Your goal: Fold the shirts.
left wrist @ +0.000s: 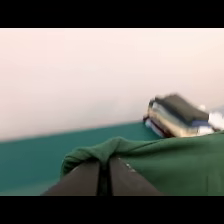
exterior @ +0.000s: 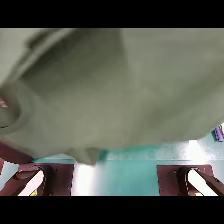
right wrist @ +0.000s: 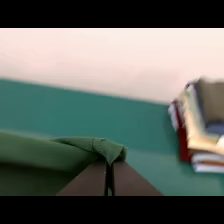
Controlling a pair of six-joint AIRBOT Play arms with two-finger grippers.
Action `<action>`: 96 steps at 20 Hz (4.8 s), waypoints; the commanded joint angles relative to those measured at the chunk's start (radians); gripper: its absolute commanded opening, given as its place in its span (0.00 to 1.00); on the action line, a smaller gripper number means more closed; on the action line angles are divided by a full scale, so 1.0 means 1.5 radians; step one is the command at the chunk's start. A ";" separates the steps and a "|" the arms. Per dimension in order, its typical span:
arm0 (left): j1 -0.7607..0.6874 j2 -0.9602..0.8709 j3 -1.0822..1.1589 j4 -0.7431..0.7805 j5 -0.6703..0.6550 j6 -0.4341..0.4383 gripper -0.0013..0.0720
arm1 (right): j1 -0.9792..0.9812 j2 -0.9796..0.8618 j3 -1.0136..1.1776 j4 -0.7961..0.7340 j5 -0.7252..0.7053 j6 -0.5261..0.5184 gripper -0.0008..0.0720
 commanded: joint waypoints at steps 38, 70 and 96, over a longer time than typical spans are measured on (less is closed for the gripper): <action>-0.040 -0.487 -0.431 0.135 0.006 0.087 0.36 | 0.123 -0.410 -0.385 -0.063 -0.087 0.038 0.38; -0.017 0.057 -1.098 -0.054 0.105 -0.001 0.06 | 0.028 -0.133 -0.609 -0.019 -0.022 0.022 0.51; -0.017 0.080 -0.983 0.013 -0.040 0.012 0.05 | -0.058 -0.062 -0.924 -0.033 -0.058 -0.030 0.03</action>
